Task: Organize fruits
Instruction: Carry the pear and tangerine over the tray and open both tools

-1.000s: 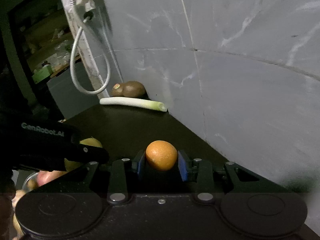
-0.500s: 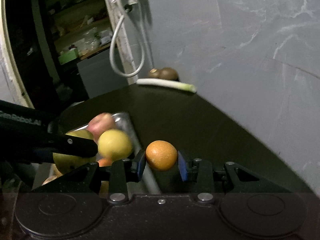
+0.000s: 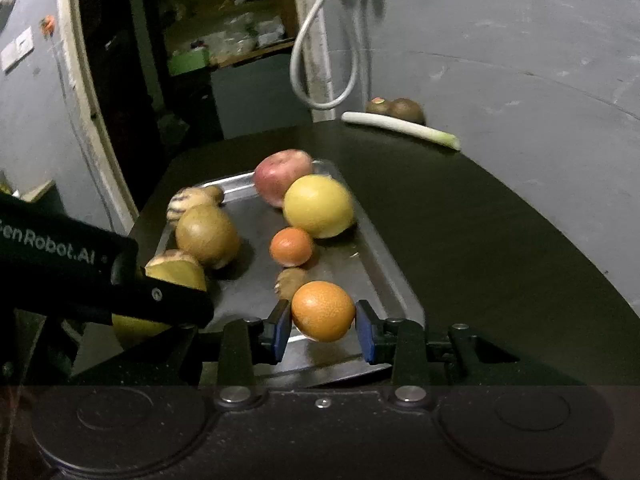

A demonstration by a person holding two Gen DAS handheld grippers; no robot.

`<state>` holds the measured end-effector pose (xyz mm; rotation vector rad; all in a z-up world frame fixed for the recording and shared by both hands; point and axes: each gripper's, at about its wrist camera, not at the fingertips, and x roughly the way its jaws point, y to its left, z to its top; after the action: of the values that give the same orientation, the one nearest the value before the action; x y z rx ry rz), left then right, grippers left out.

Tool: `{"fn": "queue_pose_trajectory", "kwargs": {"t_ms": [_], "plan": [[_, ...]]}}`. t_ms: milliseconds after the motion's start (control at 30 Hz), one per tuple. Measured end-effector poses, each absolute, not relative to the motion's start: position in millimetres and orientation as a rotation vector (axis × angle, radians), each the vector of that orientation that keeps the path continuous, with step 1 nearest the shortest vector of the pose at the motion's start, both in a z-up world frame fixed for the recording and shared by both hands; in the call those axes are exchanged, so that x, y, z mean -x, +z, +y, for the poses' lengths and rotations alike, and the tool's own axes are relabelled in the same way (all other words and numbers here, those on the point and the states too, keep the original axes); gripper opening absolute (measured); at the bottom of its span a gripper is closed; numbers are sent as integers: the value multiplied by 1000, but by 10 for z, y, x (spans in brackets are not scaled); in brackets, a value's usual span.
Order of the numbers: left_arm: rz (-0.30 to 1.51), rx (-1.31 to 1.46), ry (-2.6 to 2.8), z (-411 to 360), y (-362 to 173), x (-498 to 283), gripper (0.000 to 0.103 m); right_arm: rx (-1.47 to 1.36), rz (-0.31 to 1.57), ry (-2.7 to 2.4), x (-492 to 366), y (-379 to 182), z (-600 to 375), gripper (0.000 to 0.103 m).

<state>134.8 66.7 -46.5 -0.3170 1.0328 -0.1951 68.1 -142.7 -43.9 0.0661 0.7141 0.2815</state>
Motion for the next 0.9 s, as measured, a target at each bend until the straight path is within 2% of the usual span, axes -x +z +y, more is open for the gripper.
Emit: {"fn": "queue_pose_trajectory", "kwargs": {"t_ms": [633, 733, 900], "plan": [[1036, 261, -182, 706, -595, -1248, 59, -8, 738, 289, -718, -557, -1366, 37], [1031, 256, -182, 703, -595, -1235, 60, -8, 733, 283, -705, -549, -1379, 43], [1029, 241, -182, 712, -582, -1175, 72, -7, 720, 285, -632, -507, -1425, 52]]}}
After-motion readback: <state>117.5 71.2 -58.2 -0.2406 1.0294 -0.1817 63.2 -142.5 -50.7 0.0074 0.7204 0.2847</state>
